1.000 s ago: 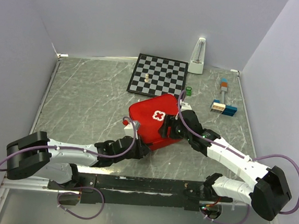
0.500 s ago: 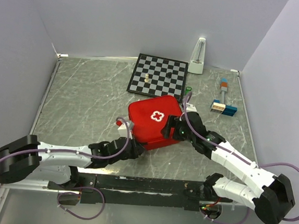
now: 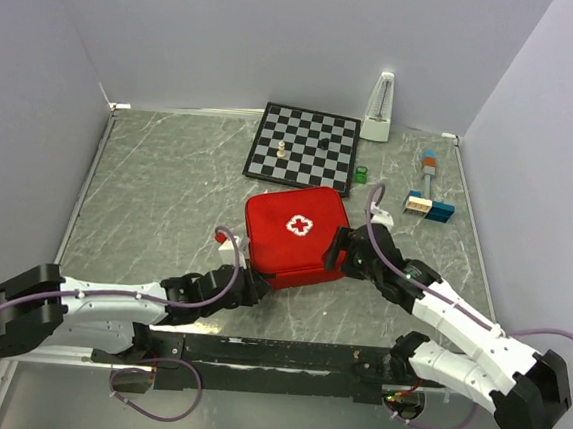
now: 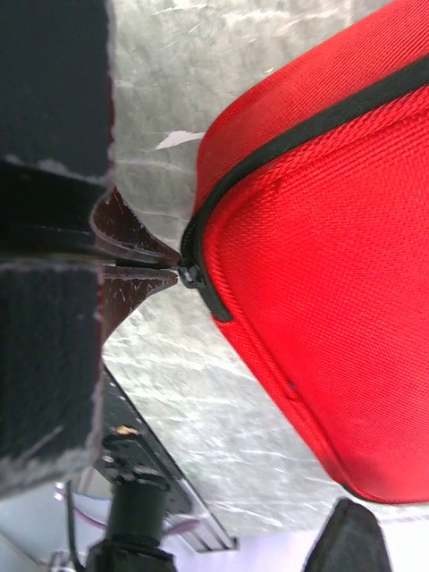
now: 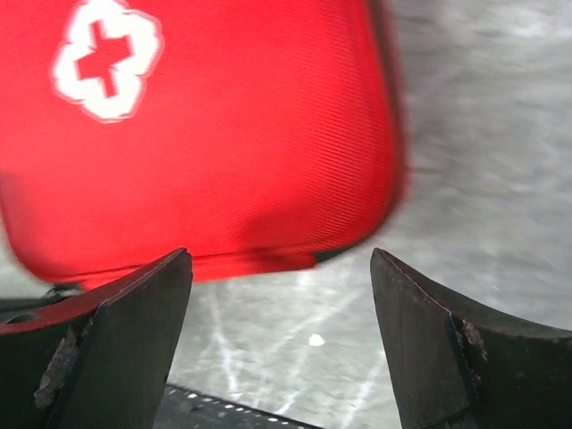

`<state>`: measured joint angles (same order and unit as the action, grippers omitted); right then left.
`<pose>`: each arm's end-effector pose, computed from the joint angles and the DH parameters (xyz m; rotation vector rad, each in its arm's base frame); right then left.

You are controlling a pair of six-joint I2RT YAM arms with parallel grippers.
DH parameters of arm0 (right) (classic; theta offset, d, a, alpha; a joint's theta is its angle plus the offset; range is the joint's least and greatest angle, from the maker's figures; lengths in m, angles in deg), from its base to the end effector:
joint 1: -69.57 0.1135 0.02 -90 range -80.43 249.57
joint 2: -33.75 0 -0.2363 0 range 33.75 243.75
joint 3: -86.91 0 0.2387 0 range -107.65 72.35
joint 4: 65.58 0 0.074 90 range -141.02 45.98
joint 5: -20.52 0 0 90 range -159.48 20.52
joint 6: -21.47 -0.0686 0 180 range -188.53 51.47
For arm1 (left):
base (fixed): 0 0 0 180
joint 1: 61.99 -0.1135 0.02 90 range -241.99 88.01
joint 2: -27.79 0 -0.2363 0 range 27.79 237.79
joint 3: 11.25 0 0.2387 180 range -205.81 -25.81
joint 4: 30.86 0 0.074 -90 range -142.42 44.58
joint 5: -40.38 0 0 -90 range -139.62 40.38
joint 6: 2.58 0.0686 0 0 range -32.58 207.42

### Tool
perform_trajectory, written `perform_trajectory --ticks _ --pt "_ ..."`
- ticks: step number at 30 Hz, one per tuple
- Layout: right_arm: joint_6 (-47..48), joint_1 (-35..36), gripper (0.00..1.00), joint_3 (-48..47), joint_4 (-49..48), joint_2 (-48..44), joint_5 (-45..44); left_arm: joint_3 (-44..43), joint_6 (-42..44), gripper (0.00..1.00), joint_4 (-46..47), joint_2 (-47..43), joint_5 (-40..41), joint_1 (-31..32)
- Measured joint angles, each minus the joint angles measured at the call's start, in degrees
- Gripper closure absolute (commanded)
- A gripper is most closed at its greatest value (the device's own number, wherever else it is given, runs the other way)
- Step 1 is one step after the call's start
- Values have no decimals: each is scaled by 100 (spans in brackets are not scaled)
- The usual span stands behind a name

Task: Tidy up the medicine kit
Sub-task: Zip the medicine box at the center of the board.

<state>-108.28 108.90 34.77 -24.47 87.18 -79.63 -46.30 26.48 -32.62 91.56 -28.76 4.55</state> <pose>0.1797 0.1316 0.2025 0.1006 2.3474 0.4984 0.1195 -0.2140 0.1407 -0.1240 2.2129 -0.9507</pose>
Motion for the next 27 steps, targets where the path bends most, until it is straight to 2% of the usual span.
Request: perform_trajectory --ticks 6,11,13,15,18,20,21,27 --pt "-142 -369 18 271 236 -31 -232 -52 190 99 63 214 -146 2" --pt "-273 -953 26 647 -323 -76 428 -81 330 99 98 286 -162 2" --pt "-308 -1104 35 743 -546 -90 675 -81 365 99 103 286 -168 2" --pt "-341 -1224 49 765 -741 -2 905 -81 428 99 105 286 -175 2" --pt "-380 -1384 72 761 -955 201 1110 -81 474 99 109 286 -192 0" --pt "-483 -1558 93 763 -1163 297 1174 -81 479 99 111 286 -216 2" --pt "-496 -1602 100 763 -1241 334 1211 -81 479 99 111 286 -236 2" --pt "-595 -1941 100 741 -1534 494 1558 -61 474 99 105 240 -326 17"
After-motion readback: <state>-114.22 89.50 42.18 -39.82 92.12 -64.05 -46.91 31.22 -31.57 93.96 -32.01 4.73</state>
